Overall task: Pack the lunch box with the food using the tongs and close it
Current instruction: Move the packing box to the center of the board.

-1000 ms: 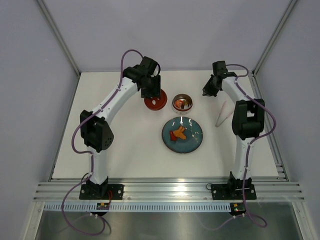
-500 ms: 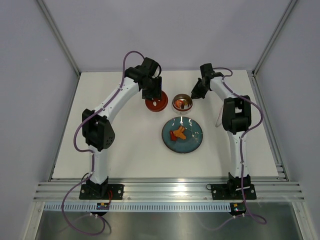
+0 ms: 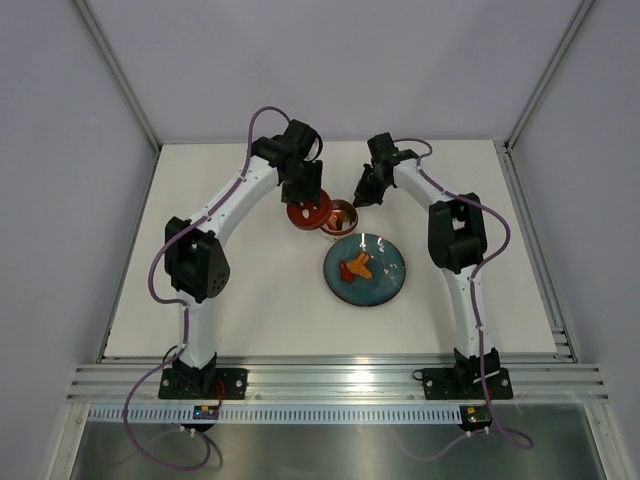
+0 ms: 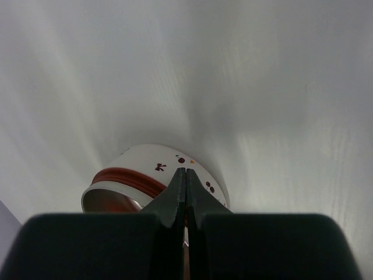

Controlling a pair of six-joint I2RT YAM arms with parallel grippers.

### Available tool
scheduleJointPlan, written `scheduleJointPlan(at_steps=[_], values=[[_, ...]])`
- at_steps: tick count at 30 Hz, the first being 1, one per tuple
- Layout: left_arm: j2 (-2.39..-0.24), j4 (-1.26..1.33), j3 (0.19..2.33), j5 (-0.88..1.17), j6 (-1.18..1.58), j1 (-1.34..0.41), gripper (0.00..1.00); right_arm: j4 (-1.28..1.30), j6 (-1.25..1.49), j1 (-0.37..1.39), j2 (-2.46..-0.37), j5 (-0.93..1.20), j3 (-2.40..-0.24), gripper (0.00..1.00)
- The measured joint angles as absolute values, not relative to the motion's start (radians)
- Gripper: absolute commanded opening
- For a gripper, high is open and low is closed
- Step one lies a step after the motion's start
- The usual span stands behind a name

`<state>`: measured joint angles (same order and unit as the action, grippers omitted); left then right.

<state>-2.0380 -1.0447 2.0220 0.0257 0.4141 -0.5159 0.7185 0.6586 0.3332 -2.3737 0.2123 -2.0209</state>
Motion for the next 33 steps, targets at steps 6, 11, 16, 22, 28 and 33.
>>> scheduleJointPlan(at_steps=[6, 11, 16, 22, 28, 33], values=[[-2.038, -1.047, 1.970, 0.025, 0.410, -0.516, 0.00, 0.714, 0.655, 0.341, -2.369, 0.217, -2.007, 0.00], [-2.038, -1.045, 1.970, 0.035, 0.407, -0.516, 0.00, 0.685, 0.668, 0.324, -2.334, 0.192, -1.919, 0.00], [-2.079, -1.057, 2.031, 0.051, 0.407, -0.518, 0.00, 0.675, 0.681, 0.292, -2.297, 0.178, -1.862, 0.00], [-2.120, -1.058, 2.075, 0.050, 0.405, -0.519, 0.00, 0.659, 0.683, 0.288, -2.295, 0.178, -1.853, 0.00], [-2.124, -1.071, 2.075, 0.045, 0.389, -0.519, 0.00, 0.657, 0.683, 0.353, -2.295, 0.186, -1.854, 0.00], [-2.124, -1.084, 2.075, 0.030, 0.377, -0.519, 0.00, 0.649, 0.685, 0.416, -2.295, 0.213, -1.863, 0.00]])
